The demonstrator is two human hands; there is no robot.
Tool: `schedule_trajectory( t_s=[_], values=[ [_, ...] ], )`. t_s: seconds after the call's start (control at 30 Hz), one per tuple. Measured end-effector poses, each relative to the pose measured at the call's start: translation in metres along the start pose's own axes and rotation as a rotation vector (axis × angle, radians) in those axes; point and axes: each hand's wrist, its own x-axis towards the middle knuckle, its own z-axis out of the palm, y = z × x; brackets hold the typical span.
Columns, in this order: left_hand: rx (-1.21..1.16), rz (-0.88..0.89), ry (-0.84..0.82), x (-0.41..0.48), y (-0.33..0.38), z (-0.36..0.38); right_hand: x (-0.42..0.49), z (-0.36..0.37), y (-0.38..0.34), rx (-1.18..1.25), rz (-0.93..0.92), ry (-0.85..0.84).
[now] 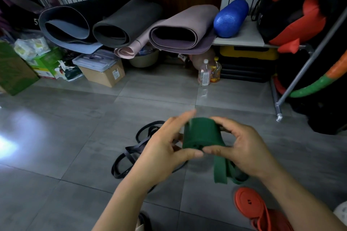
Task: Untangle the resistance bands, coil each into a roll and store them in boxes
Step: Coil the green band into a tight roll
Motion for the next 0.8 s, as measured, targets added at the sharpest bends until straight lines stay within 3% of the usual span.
schedule_trajectory(
  t_s=[0.07, 0.23, 0.33, 0.43, 0.53, 0.6, 0.67, 0.8],
  values=[
    [-0.038, 0.016, 0.054, 0.0, 0.0, 0.003, 0.0, 0.002, -0.001, 0.036, -0.013, -0.01],
    [-0.571, -0.039, 0.047, -0.002, 0.013, 0.012, -0.001, 0.001, -0.004, 0.49, -0.018, -0.043],
    [-0.713, -0.065, 0.076, -0.002, 0.013, 0.019, -0.001, 0.004, -0.007, 0.535, -0.014, -0.043],
    [-0.642, -0.085, 0.077, -0.001, 0.012, 0.018, 0.0, 0.002, -0.009, 0.476, 0.021, -0.001],
    [-0.117, -0.013, 0.002, 0.0, 0.005, 0.001, -0.001, 0.001, -0.012, 0.125, 0.017, -0.008],
    [0.043, 0.049, -0.031, 0.003, 0.001, -0.005, -0.002, 0.004, -0.01, -0.068, -0.001, -0.035],
    [-0.016, 0.046, -0.021, 0.002, 0.002, -0.003, -0.002, 0.006, -0.008, -0.039, 0.0, -0.03],
    [-0.434, -0.023, 0.051, -0.001, 0.006, -0.002, -0.001, 0.002, -0.002, 0.3, 0.02, -0.042]
  ],
)
